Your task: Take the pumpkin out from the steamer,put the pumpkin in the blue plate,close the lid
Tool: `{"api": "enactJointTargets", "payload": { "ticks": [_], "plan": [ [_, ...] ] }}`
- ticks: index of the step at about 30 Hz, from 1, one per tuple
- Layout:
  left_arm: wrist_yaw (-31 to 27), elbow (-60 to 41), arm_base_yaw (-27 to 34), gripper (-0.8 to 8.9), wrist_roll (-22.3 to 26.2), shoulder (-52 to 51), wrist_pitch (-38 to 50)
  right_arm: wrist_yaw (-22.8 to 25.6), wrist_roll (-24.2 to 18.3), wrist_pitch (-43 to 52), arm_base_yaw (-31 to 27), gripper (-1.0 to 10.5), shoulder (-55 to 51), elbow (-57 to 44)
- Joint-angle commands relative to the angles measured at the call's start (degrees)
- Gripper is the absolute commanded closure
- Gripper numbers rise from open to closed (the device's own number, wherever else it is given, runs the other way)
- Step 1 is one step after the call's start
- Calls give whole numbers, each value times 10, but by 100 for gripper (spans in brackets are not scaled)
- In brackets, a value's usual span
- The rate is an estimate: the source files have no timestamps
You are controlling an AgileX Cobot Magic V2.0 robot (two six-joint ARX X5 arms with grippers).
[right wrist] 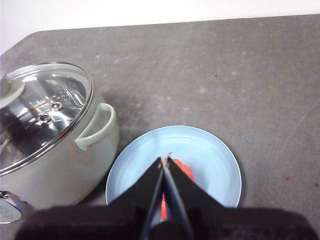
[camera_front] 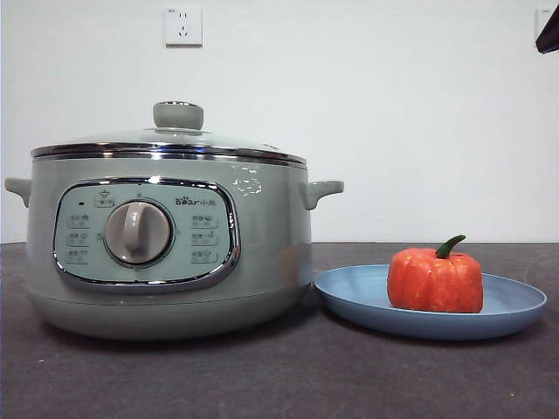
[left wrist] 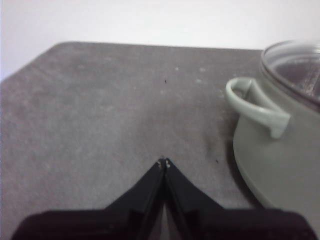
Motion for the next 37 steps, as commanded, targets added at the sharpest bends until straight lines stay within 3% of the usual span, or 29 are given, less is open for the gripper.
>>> {"api": "enactJointTargets", "payload": {
  "ticks": [1, 30, 32, 35, 37],
  "plan": [
    [0, -7, 2, 816, -16, -15, -2, 2, 5, 1, 0, 946, -1, -4],
    [-1, -7, 2, 816, -17, -23, -24, 4, 4, -11, 0, 946, -1, -4],
    [-1, -7, 2, 817, -17, -23, -24, 31, -46, -4, 0, 946, -1, -4],
    [-1, -7, 2, 817, -17, -23, -24, 60, -90, -13, 0, 946, -1, -5],
    [-1, -7, 2, 817, -17, -23, -24, 61, -125, -9, -2, 946, -6, -10]
  ]
}}
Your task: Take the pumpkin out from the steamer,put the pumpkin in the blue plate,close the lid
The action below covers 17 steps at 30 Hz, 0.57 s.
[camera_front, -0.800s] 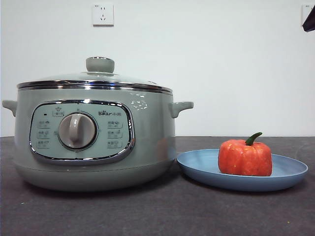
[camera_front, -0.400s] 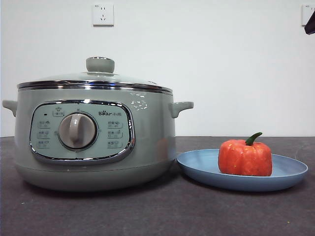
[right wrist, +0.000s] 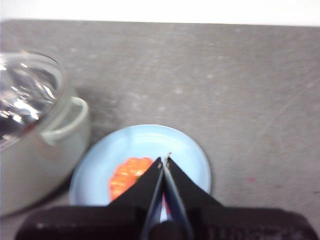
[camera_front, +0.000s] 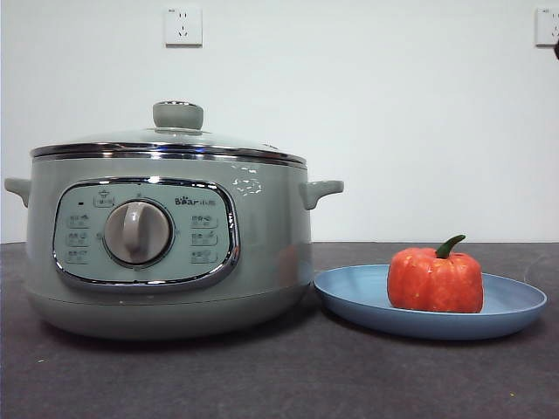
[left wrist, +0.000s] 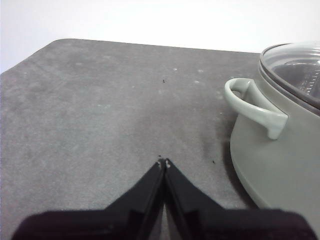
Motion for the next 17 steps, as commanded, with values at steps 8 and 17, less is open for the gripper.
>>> {"api": "enactJointTargets", "payload": {
  "ticks": [8, 17],
  "plan": [
    [-3, -5, 2, 816, -4, -2, -9, -161, -142, 161, -152, 946, -122, -145],
    [-3, -5, 2, 817, -4, -2, -9, -207, -64, 195, -274, 946, -255, -292]
  ]
}}
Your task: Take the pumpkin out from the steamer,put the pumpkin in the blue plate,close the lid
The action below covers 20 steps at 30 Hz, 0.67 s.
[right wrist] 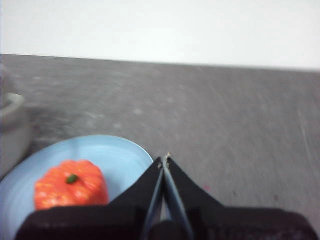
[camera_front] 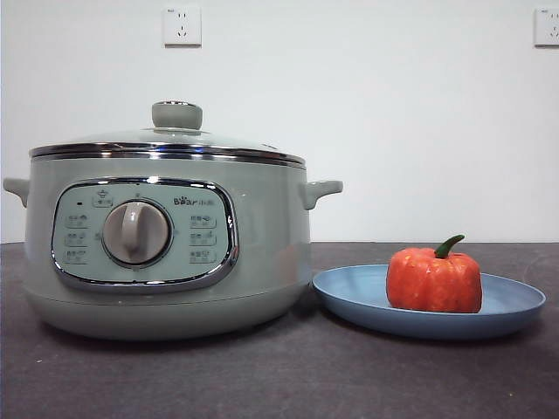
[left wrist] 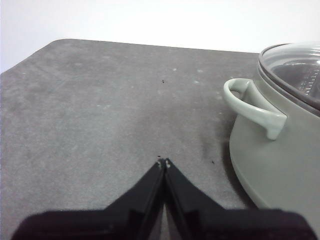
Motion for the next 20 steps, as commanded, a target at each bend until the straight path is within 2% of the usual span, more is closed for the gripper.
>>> {"api": "enactJointTargets", "payload": {
  "ticks": [1, 9, 14, 20],
  "plan": [
    [-3, -5, 2, 817, -4, -2, -9, -1, 29, 9, -9, 946, -26, -26],
    [-3, -5, 2, 816, -4, -2, -9, -2, 32, 8, -9, 946, -64, -65],
    [-3, -5, 2, 817, -4, -2, -9, -30, 31, -24, -9, 946, -74, -69],
    [-3, -5, 2, 817, -4, -2, -9, -26, 37, -23, -9, 946, -67, -68]
  ]
}}
